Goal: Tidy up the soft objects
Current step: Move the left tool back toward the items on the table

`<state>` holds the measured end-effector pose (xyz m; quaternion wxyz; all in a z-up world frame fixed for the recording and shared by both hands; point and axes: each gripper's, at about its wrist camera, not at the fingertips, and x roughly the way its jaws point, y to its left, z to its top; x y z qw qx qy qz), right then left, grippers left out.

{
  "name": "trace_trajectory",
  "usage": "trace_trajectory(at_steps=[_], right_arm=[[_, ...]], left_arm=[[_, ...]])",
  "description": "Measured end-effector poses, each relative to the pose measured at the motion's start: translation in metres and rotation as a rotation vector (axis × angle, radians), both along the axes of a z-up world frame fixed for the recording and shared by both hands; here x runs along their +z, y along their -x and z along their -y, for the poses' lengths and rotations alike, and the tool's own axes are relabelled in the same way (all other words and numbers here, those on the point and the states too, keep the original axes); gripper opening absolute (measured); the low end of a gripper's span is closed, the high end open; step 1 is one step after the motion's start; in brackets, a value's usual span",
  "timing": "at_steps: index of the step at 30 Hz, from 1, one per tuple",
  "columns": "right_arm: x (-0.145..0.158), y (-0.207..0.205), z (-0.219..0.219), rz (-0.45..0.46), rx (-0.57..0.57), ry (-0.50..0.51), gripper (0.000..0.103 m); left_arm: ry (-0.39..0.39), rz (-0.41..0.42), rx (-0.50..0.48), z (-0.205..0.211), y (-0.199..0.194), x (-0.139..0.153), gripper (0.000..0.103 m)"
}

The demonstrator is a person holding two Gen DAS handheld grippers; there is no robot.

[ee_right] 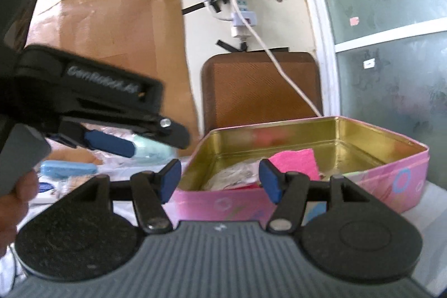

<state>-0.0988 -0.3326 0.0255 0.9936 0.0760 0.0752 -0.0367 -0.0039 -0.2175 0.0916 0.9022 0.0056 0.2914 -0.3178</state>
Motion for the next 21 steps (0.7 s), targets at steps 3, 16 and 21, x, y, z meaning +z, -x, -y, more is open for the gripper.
trace_trajectory(at_steps=[3, 16, 21], right_arm=[[0.002, 0.004, -0.016, -0.004, 0.036, 0.014, 0.063], [0.004, -0.018, -0.088, -0.112, 0.220, 0.054, 0.061], [0.002, -0.028, -0.119, -0.150, 0.286, 0.088, 0.061]], left_arm=[[-0.029, 0.005, 0.069, -0.030, 0.006, -0.005, 0.081], [-0.150, -0.005, 0.397, -0.151, 0.003, -0.047, 0.081], [-0.162, -0.012, 0.481, -0.194, 0.000, -0.058, 0.082]])
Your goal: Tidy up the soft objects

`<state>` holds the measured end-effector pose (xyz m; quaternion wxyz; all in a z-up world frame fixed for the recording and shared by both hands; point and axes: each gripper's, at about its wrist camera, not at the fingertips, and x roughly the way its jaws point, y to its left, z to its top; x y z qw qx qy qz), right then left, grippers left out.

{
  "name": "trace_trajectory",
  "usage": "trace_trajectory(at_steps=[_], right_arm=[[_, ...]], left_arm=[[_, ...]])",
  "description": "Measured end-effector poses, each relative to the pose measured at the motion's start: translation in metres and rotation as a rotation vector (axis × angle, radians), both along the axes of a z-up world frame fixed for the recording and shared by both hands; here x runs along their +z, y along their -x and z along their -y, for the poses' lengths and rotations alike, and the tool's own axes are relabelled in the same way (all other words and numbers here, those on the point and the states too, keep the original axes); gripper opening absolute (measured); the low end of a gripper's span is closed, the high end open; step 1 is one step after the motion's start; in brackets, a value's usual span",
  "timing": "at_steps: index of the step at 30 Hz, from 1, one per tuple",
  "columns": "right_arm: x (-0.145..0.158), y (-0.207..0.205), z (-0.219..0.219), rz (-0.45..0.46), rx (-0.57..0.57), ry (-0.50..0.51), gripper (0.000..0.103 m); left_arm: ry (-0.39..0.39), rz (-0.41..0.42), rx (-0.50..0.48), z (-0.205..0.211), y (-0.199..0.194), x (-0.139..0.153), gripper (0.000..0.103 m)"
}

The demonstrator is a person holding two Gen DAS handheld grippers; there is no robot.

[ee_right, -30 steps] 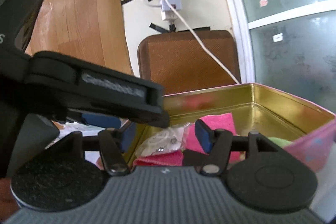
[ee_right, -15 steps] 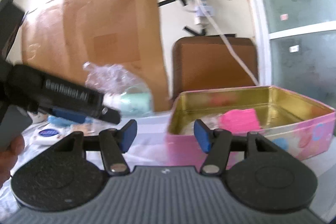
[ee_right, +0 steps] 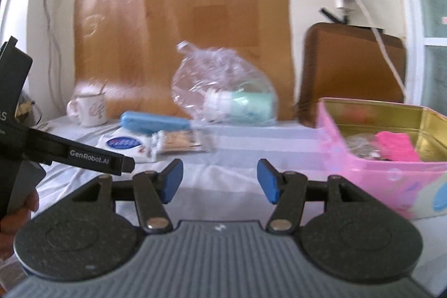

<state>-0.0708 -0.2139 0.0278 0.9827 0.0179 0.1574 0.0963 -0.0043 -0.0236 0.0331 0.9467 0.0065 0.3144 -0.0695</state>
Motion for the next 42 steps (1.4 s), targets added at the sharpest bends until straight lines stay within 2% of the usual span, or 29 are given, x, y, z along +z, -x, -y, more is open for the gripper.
trace_trajectory(at_steps=[6, 7, 9, 12, 19, 22, 25, 29, 33, 35, 37, 42], right_arm=[[-0.002, -0.019, -0.037, -0.059, 0.109, 0.042, 0.061], [-0.003, -0.024, -0.043, -0.073, 0.132, 0.046, 0.061], [-0.003, -0.036, -0.057, -0.097, 0.174, 0.053, 0.061], [-0.001, -0.059, -0.074, -0.133, 0.212, 0.042, 0.062], [0.003, -0.111, -0.103, -0.207, 0.268, -0.015, 0.062], [0.004, -0.135, -0.116, -0.245, 0.293, -0.040, 0.063], [-0.001, -0.164, -0.125, -0.310, 0.285, -0.076, 0.063], [-0.007, -0.179, -0.126, -0.329, 0.290, -0.114, 0.068], [-0.005, -0.175, -0.118, -0.360, 0.336, -0.129, 0.067], [-0.004, -0.169, -0.113, -0.381, 0.370, -0.137, 0.060], [-0.004, -0.160, -0.109, -0.385, 0.395, -0.130, 0.057], [-0.007, -0.135, -0.103, -0.381, 0.427, -0.122, 0.057]], left_arm=[[-0.048, 0.032, 0.140, -0.055, 0.001, -0.015, 0.084], [-0.026, 0.023, 0.165, -0.065, -0.001, -0.017, 0.084], [0.104, 0.005, 0.189, -0.089, -0.002, -0.017, 0.084], [0.199, 0.022, 0.196, -0.103, 0.001, -0.017, 0.084], [0.324, 0.089, 0.241, -0.123, 0.010, -0.015, 0.086], [0.368, 0.094, 0.267, -0.131, 0.010, -0.017, 0.086], [0.374, 0.096, 0.263, -0.132, 0.009, -0.017, 0.086], [0.346, 0.120, 0.251, -0.127, 0.011, -0.015, 0.087], [0.344, 0.124, 0.246, -0.127, 0.010, -0.015, 0.088], [0.351, 0.120, 0.247, -0.128, 0.009, -0.015, 0.088], [0.355, 0.119, 0.248, -0.128, 0.009, -0.015, 0.088], [0.357, 0.116, 0.252, -0.129, 0.010, -0.016, 0.090]])
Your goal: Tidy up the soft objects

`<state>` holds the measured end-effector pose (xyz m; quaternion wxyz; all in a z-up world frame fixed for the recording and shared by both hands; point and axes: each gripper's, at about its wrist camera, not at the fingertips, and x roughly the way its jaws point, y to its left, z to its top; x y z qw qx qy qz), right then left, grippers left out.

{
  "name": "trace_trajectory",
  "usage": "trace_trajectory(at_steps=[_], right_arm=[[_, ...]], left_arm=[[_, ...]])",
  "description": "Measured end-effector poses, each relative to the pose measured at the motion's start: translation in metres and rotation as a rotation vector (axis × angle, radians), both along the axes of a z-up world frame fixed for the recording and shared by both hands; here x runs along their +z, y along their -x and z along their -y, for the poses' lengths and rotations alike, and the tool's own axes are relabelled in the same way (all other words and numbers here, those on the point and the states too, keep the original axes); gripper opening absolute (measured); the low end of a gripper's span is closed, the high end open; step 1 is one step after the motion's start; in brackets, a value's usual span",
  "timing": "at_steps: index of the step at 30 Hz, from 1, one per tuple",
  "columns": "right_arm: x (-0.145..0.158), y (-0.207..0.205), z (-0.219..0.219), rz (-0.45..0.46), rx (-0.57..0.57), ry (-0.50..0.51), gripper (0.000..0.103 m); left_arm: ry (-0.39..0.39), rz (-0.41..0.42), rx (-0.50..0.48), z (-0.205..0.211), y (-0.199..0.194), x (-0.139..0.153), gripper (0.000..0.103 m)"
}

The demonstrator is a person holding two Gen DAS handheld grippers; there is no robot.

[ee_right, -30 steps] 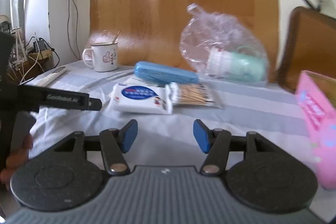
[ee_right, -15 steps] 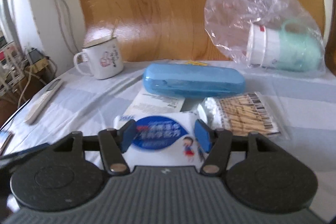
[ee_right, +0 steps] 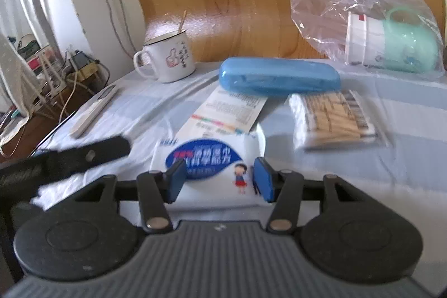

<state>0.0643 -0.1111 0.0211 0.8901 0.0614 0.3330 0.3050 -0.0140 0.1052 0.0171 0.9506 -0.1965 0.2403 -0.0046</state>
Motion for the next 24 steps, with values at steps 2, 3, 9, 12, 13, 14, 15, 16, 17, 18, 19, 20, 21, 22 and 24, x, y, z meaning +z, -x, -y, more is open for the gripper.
trace_trajectory(at_steps=[2, 3, 9, 12, 13, 14, 15, 16, 17, 18, 19, 20, 21, 22, 24], right_arm=[[0.001, 0.011, 0.002, -0.001, 0.014, -0.008, 0.057], [0.001, 0.015, 0.002, 0.000, 0.021, -0.014, 0.057], [0.005, 0.030, 0.005, 0.074, 0.027, 0.017, 0.061], [0.004, 0.025, 0.006, 0.092, 0.000, 0.036, 0.081], [0.002, 0.021, 0.006, 0.086, 0.005, 0.042, 0.084], [0.000, 0.019, 0.005, 0.074, 0.019, 0.047, 0.085], [-0.003, 0.015, 0.004, 0.047, 0.041, 0.052, 0.085], [-0.005, 0.014, 0.001, 0.034, 0.057, 0.055, 0.088], [-0.004, 0.014, -0.001, 0.044, 0.075, 0.057, 0.088], [-0.004, 0.014, -0.004, 0.044, 0.092, 0.061, 0.087], [-0.005, 0.014, -0.007, 0.048, 0.099, 0.071, 0.077], [-0.005, 0.016, -0.010, 0.068, 0.085, 0.097, 0.067], [-0.006, 0.018, -0.013, 0.087, 0.077, 0.123, 0.051], [-0.006, 0.020, -0.014, 0.096, 0.077, 0.129, 0.032], [-0.007, 0.022, -0.013, 0.099, 0.070, 0.131, 0.013]], left_arm=[[0.002, -0.003, 0.003, 0.000, 0.000, 0.000, 0.090], [0.004, -0.004, 0.004, -0.001, -0.001, 0.000, 0.090], [0.012, -0.017, 0.007, -0.002, -0.002, -0.001, 0.090], [0.006, -0.018, 0.007, -0.001, -0.002, -0.001, 0.090], [0.005, -0.018, 0.006, -0.001, -0.002, -0.001, 0.090], [0.004, -0.018, 0.005, -0.001, -0.002, -0.001, 0.090], [0.004, -0.018, 0.004, -0.001, -0.002, -0.001, 0.090], [0.005, -0.018, 0.004, -0.001, -0.002, -0.001, 0.091], [0.005, -0.018, 0.004, -0.001, -0.002, -0.001, 0.091], [0.005, -0.018, 0.005, -0.001, -0.002, -0.001, 0.091], [0.005, -0.018, 0.005, -0.001, -0.002, -0.001, 0.091], [0.005, -0.019, 0.004, -0.001, -0.002, -0.001, 0.091], [0.005, -0.018, 0.004, -0.001, -0.002, -0.001, 0.091], [0.005, -0.017, 0.004, -0.001, -0.002, -0.001, 0.091], [0.004, -0.020, 0.003, 0.000, -0.002, -0.001, 0.091]])
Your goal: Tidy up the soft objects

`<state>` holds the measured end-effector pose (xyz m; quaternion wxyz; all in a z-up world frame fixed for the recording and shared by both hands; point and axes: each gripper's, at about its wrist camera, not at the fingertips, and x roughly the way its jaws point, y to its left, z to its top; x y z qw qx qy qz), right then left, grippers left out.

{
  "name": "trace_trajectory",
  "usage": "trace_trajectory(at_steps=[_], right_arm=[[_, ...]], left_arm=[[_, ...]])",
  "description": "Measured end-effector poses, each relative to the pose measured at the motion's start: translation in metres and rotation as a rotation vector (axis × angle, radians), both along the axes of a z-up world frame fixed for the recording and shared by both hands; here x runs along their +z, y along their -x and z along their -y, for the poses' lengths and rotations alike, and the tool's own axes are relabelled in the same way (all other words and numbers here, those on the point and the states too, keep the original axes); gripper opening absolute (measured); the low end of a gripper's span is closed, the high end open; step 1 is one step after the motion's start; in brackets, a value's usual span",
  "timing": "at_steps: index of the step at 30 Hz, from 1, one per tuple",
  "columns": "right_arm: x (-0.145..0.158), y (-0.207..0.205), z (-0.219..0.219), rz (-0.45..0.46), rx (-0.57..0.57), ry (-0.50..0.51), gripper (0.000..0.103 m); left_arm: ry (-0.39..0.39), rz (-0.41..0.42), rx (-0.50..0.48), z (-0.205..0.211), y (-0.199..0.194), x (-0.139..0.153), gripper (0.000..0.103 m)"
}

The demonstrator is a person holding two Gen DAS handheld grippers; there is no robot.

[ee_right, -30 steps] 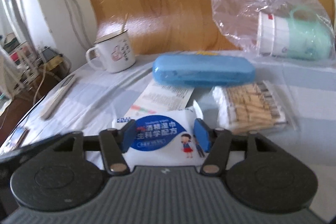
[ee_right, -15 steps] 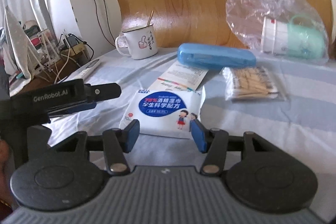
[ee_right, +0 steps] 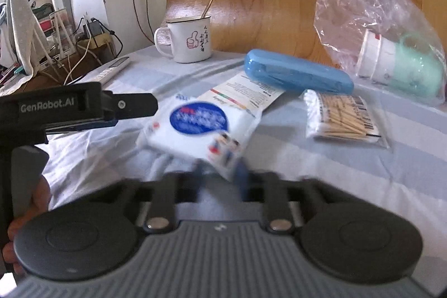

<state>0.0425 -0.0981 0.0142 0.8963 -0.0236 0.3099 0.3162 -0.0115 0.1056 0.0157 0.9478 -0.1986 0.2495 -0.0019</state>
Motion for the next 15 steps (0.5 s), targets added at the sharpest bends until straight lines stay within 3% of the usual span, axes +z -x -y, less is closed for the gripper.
trace_trajectory(at_steps=[2, 15], right_arm=[[-0.001, 0.003, 0.001, 0.010, -0.017, 0.007, 0.003], [0.003, 0.034, 0.019, 0.054, -0.049, 0.037, 0.003]], left_arm=[[-0.002, -0.002, -0.003, 0.001, -0.001, 0.000, 0.091], [0.017, -0.006, -0.013, -0.002, -0.001, 0.000, 0.091]])
